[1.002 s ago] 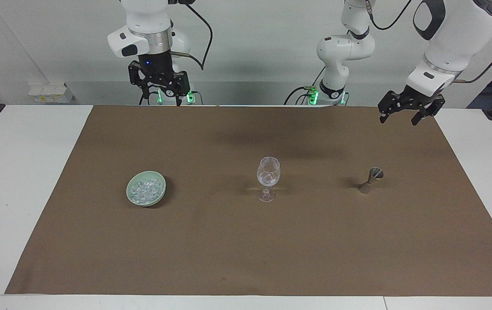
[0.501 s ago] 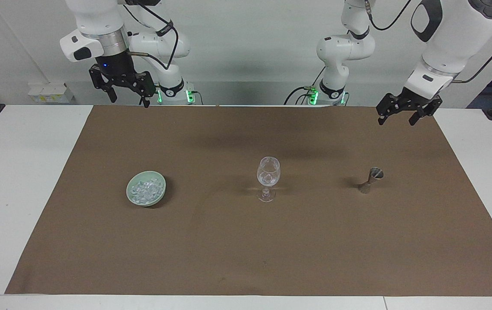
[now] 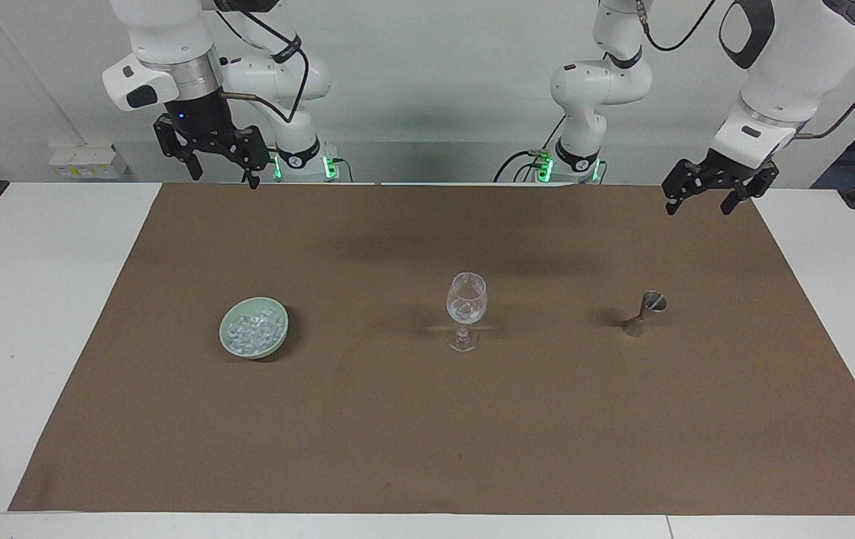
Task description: Pour wine and add ice with both arms
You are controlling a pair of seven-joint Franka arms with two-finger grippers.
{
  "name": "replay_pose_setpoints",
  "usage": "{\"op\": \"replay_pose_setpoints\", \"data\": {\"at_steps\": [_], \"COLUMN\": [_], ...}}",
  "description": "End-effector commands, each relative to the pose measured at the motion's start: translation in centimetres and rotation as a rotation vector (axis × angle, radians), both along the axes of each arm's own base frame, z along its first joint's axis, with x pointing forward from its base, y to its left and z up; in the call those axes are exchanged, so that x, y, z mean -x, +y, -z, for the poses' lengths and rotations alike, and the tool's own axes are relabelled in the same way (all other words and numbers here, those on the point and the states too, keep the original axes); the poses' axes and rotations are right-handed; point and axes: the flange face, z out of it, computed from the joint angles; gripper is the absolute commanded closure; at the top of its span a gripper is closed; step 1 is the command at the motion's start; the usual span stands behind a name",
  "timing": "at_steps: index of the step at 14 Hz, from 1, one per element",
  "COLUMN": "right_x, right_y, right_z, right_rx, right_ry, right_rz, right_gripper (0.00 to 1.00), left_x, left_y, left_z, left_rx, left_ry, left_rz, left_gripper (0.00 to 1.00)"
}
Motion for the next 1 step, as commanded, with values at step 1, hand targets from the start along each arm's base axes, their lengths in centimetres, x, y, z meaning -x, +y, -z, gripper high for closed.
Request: {"op": "replay_pose_setpoints", "data": {"at_steps": [1], "right_x": [0.23], "right_y": [0.21], "right_z": [-0.05], "right_rx": [-0.030], "right_ry": [0.003], "right_rz": [-0.015], "right_gripper": [0.00], "left_x": [0.68], "left_y": [0.26], "left_z": [-1.10], "left_rx": [-0.012], "left_ry": [-0.001], "left_rz": [0.007], "left_gripper": [0.00]}}
